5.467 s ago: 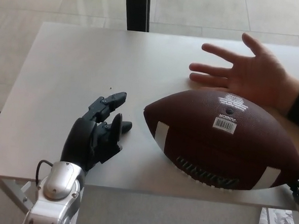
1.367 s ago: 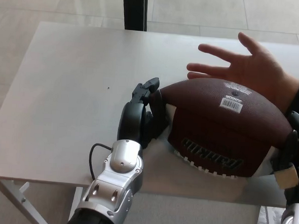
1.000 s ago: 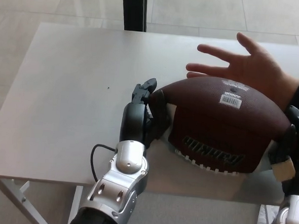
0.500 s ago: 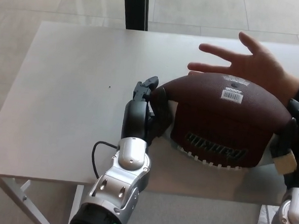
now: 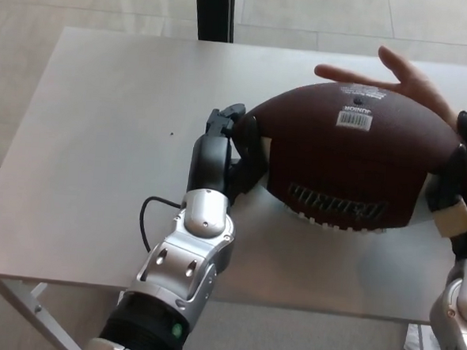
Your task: The robot uses both its hands to grab the left and right ends of a football kept in the middle of the desk infront of it, lifts it up and places it in the palm of a person
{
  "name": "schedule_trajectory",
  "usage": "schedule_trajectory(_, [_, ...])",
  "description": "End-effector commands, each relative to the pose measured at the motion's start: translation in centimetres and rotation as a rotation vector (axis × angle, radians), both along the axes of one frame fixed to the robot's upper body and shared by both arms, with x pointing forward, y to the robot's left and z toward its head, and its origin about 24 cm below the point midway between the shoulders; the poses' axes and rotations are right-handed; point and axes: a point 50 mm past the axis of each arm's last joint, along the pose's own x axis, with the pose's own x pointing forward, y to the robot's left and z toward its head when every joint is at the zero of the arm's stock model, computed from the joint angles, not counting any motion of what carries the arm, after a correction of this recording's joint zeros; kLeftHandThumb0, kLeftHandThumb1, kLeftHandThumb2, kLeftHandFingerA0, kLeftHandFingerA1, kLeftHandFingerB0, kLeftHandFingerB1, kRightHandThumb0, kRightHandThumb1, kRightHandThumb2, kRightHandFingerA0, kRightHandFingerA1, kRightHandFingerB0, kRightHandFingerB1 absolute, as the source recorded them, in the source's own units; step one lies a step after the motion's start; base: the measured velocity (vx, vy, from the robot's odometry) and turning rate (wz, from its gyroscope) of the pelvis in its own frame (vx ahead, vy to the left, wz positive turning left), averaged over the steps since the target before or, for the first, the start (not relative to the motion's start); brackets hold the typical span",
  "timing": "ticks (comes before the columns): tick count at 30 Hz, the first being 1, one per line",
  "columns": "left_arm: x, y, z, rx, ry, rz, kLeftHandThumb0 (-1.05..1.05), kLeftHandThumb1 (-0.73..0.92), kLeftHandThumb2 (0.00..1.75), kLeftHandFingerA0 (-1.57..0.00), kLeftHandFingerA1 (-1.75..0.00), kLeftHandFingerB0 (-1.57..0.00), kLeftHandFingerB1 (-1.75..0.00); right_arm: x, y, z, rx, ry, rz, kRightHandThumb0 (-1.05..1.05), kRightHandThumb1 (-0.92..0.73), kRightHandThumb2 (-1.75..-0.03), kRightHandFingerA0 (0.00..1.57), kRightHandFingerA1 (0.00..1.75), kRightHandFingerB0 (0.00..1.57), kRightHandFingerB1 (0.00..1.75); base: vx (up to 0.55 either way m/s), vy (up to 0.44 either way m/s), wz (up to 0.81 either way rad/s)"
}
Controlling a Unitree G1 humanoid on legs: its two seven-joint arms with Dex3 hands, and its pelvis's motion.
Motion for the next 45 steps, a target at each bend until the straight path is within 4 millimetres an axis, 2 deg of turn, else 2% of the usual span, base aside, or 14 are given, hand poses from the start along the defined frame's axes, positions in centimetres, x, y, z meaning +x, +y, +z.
schedule_trajectory(1, [-0.3,-6.1,4.0,-0.027,-0.016,-0.297,-0.59,0.92,0.78,-0.57,-0.95,-0.39,-0.58,1.7,6.3,4.9,0.009,-0.178,0.358,-0.82,-0.75,-0.62,0.62,0.70,0.52,0.44,0.00,0.000,0.00])
schedule_trajectory(2, [0.1,-5.8,4.4,-0.012,-0.031,-0.304,-0.62,0.92,0.79,-0.55,-0.88,-0.35,-0.55,1.9,6.2,5.4,0.020,-0.188,0.362,-0.78,-0.57,-1.00,0.58,0.73,0.45,0.56,0.00,0.000,0.00])
schedule_trajectory(4, [0.2,-5.8,4.6,-0.012,-0.030,-0.298,-0.62,0.92,0.79,-0.55,-0.88,-0.35,-0.55,2.0,6.2,5.6,0.013,-0.194,0.365,-0.78,-0.57,-1.00,0.58,0.73,0.45,0.56,0.00,0.000,0.00])
schedule_trajectory(7, [1.2,-5.4,5.5,0.020,-0.035,-0.268,-0.61,0.92,0.71,-0.59,-0.86,-0.43,-0.56,2.3,6.1,6.5,-0.008,-0.209,0.359,-0.81,-0.74,-0.62,0.63,0.68,0.50,0.41,0.00,0.000,0.00])
schedule_trajectory(16, [3.5,-4.4,6.8,-0.028,-0.014,-0.215,-0.56,0.87,0.65,-0.60,-0.85,-0.48,-0.55,3.7,5.6,8.0,-0.015,-0.227,0.334,-0.73,-0.72,-0.62,0.87,1.07,0.52,0.41,0.00,0.000,0.00])
schedule_trajectory(17, [3.8,-4.3,7.1,-0.028,-0.032,-0.215,-0.56,0.85,0.63,-0.67,-0.99,-0.50,-0.65,4.0,5.5,8.2,0.026,-0.227,0.329,-0.70,-0.55,-0.95,0.67,0.74,0.46,0.56,0.00,0.000,0.00])
schedule_trajectory(18, [4.1,-4.2,7.3,0.006,-0.028,-0.206,-0.53,0.68,1.09,-0.73,-0.92,-0.51,-0.71,4.2,5.5,8.3,0.039,-0.224,0.323,-0.69,-0.71,-0.61,0.71,0.65,0.51,0.42,0.00,0.000,0.00])
schedule_trajectory(19, [4.4,-4.1,7.5,0.000,-0.026,-0.209,-0.56,0.85,0.65,-0.64,-0.92,-0.50,-0.61,4.6,5.3,8.5,0.030,-0.229,0.316,-0.68,-0.71,-0.61,0.72,0.63,0.51,0.43,0.00,0.000,0.00])
schedule_trajectory(20, [4.5,-4.0,7.6,-0.003,-0.025,-0.216,-0.58,0.89,0.66,-0.67,-0.90,-0.54,-0.62,4.8,5.3,8.6,0.049,-0.230,0.305,-0.68,-0.70,-0.61,0.75,0.60,0.54,0.43,0.00,0.000,0.00])
schedule_trajectory(21, [4.8,-3.9,7.8,0.003,-0.025,-0.225,-0.56,0.90,0.67,-0.64,-0.94,-0.56,-0.65,5.2,5.2,8.7,0.044,-0.227,0.284,-0.68,-0.53,-0.94,0.69,0.69,0.50,0.57,0.00,0.000,0.00])
schedule_trajectory(23, [5.2,-3.8,8.1,0.054,-0.025,-0.245,-0.56,0.92,0.67,-0.58,-0.92,-0.53,-0.59,6.0,4.8,8.9,0.011,-0.217,0.253,-0.70,-0.71,-0.61,0.72,0.68,0.56,0.44,0.00,0.000,0.00])
schedule_trajectory(24, [5.3,-3.9,8.2,0.087,-0.022,-0.248,-0.54,0.89,0.66,-0.55,-0.90,-0.46,-0.54,6.2,4.6,8.8,-0.006,-0.200,0.246,-0.69,-0.55,-0.96,0.68,0.73,0.48,0.57,0.00,0.000,0.00])
schedule_trajectory(25, [5.3,-3.9,8.3,0.106,-0.062,-0.267,-0.53,0.90,0.66,-0.56,-0.91,-0.49,-0.59,6.5,4.4,8.8,-0.016,-0.189,0.236,-0.72,-0.73,-0.61,0.70,0.66,0.53,0.42,0.00,0.000,0.00])
schedule_trajectory(45, [7.9,-2.5,10.8,0.448,0.039,-0.284,-0.50,0.83,0.64,-0.68,-0.83,-0.49,-0.54,11.3,2.4,9.5,0.402,-0.052,0.134,-0.67,-0.76,-0.63,0.70,0.63,0.49,0.41,0.00,0.000,0.00])
